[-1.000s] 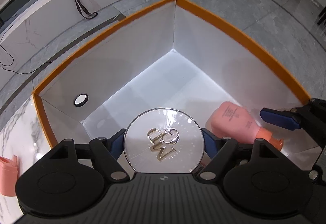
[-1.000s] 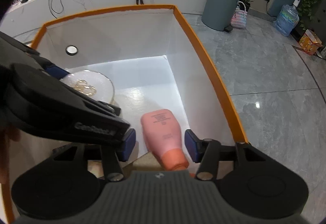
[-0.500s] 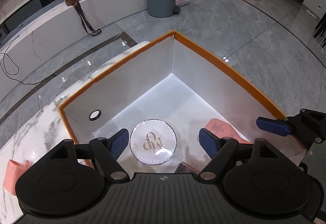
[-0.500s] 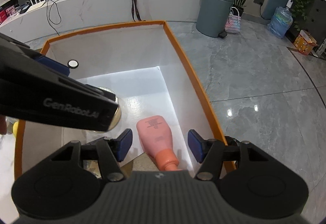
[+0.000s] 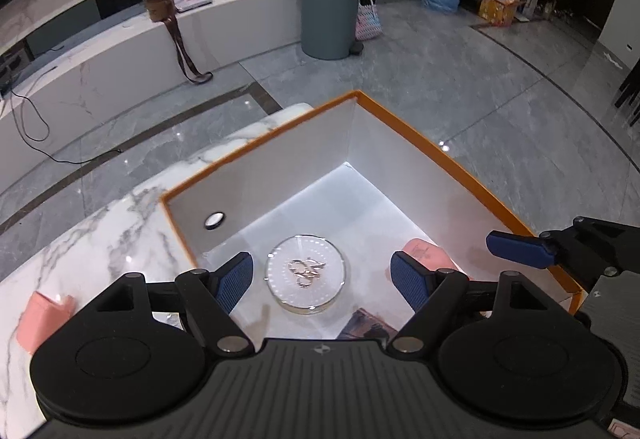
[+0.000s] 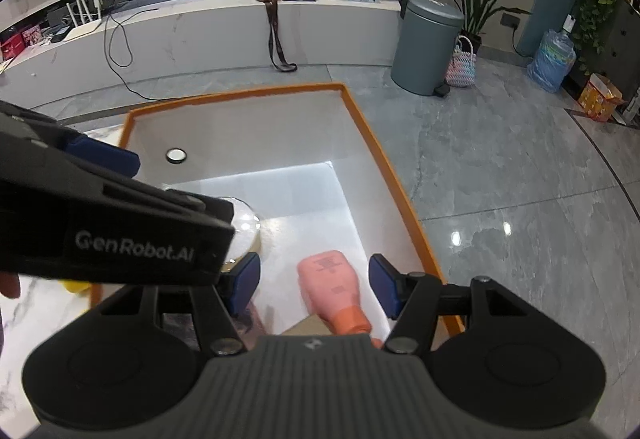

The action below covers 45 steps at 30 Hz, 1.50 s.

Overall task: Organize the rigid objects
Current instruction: 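Lower the white compact with the left tool while the right tool lowers the pink bottle into the box, then withdraw both tools from the box back over the table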

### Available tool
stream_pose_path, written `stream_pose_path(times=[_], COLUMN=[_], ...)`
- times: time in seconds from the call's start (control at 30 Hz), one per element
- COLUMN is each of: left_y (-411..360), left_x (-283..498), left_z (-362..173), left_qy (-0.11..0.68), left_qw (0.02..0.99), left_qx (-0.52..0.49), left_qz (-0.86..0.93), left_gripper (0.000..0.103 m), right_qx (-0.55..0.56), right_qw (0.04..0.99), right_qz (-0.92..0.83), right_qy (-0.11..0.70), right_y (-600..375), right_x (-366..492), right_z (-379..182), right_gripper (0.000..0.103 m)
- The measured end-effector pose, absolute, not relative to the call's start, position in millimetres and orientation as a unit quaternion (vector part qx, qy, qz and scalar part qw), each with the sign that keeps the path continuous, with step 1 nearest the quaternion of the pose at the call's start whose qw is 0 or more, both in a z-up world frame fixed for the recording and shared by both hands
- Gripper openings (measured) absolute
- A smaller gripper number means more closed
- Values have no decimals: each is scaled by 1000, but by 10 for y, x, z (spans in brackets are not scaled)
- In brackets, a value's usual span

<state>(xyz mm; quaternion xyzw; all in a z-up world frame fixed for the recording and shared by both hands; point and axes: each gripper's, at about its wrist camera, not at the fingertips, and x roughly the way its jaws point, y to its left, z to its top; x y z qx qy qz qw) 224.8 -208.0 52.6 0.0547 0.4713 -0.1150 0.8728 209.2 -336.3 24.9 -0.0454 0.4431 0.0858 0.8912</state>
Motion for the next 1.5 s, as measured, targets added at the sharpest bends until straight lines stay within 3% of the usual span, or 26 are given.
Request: stream_pose_path(times=[0.8,1.17,1.5], left_y=[-588,-111,154], left_x=[1517,974,627], left_z=[694,242,-27], left_qy=[429,453,427], left_qw=[902,891,904], left_qx=[-48,-24,-24], left_qz=[-20,-7,-10], left_gripper=[92,93,92], right_qx=[-66,-102,-116], right_qw=[899,892,887], right_qz=[155,197,208], right_qy=[404,393,396], right_y=[-2442,-2023,-1786], right_x=[1777,1544,1469], right_z=[554,512,331], right_gripper=[60,60,60])
